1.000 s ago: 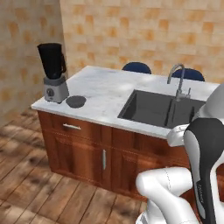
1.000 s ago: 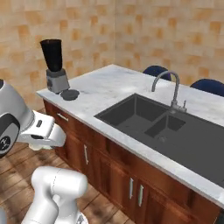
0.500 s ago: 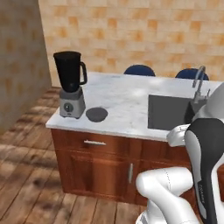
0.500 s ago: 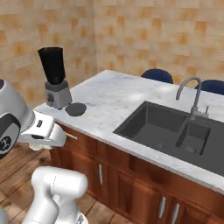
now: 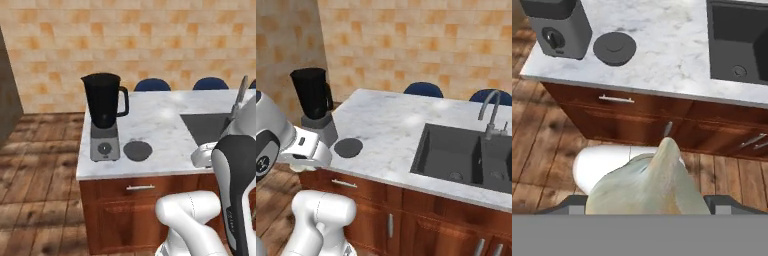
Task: Grab the garlic and lime from the fridge, place them in the blender, close the lid, and turn on the blender to create a marinade.
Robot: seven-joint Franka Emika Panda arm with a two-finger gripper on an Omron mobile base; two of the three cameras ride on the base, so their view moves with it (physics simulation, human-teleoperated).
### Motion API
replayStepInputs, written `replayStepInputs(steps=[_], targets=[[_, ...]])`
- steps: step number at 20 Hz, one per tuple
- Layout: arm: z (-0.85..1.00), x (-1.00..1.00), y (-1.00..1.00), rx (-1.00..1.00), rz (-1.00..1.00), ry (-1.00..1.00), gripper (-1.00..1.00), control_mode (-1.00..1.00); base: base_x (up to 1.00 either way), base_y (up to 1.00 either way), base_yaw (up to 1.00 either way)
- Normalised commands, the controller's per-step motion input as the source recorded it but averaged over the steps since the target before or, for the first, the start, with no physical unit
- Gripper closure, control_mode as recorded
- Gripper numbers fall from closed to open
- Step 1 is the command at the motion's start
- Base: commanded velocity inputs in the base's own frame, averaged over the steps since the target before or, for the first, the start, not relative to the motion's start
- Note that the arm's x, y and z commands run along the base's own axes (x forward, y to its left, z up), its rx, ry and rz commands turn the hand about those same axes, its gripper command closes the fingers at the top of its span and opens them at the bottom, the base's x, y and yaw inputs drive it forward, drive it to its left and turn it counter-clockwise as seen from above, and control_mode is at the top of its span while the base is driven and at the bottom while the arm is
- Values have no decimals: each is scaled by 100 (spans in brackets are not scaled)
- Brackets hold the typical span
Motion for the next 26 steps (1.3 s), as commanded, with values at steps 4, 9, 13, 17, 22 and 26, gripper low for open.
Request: replayStepInputs(steps=[4, 9, 13, 17, 22, 26], targets=[[0, 0, 0, 0, 0, 0, 100, 100, 70, 100, -40], [0, 0, 0, 0, 0, 0, 100, 100, 48, 94, -25], [0, 0, 0, 0, 0, 0, 100, 100, 9, 25, -5], [0, 0, 0, 0, 0, 0, 100, 100, 13, 0, 0], [95, 73, 2, -1, 0, -14, 100, -100, 0, 0, 0], [100, 76, 6, -2, 0, -28, 100, -100, 0, 0, 0]])
